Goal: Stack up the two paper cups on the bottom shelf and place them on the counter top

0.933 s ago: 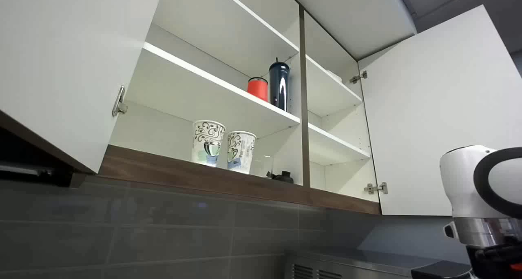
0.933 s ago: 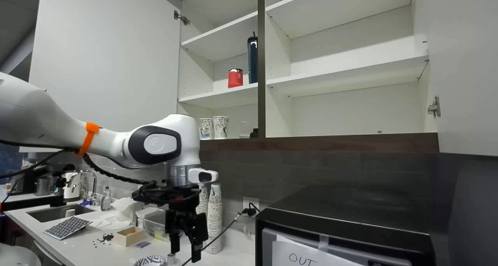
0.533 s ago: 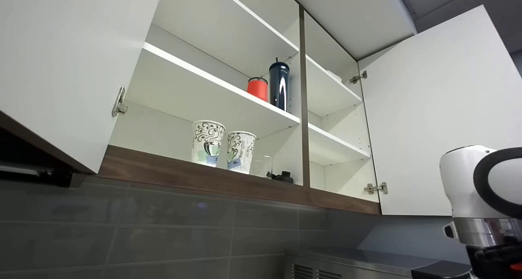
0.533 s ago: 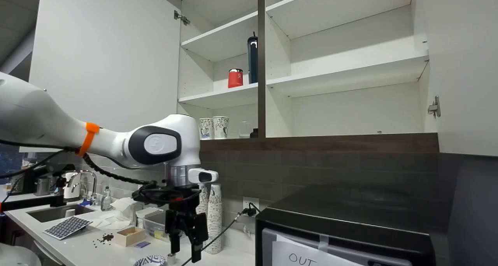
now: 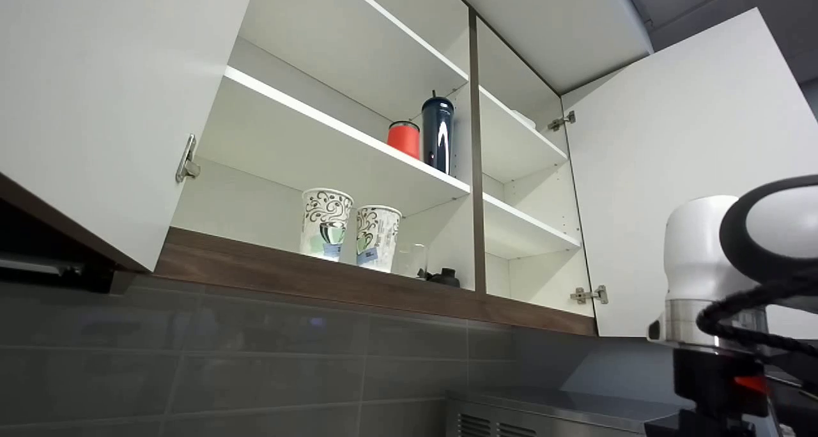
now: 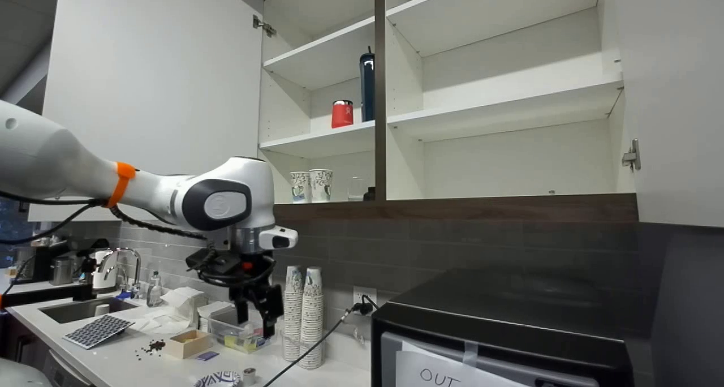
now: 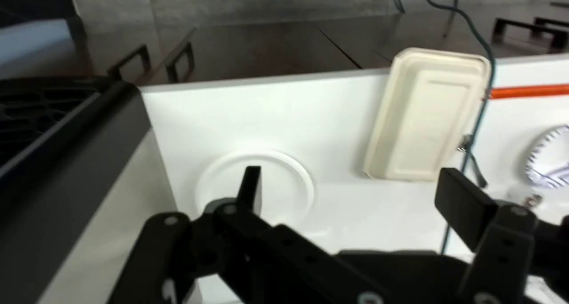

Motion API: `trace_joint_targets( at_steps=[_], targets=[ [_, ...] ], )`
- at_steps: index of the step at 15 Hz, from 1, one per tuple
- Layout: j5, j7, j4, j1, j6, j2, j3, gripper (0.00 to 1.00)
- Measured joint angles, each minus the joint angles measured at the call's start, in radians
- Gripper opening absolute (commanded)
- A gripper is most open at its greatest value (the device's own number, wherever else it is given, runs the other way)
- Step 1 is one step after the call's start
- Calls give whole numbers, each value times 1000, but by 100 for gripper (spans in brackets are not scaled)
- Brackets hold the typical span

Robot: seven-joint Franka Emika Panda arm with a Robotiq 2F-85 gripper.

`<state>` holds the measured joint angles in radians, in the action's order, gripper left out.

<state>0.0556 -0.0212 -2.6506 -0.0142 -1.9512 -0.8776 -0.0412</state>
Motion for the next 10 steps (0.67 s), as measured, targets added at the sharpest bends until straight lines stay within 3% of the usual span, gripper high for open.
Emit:
trace_joint_targets(
  at_steps=[4, 10],
  targets=[
    [118, 91, 64, 76, -175, 8, 78, 100],
    [127, 112, 81, 78, -185, 17, 91, 100]
  ],
)
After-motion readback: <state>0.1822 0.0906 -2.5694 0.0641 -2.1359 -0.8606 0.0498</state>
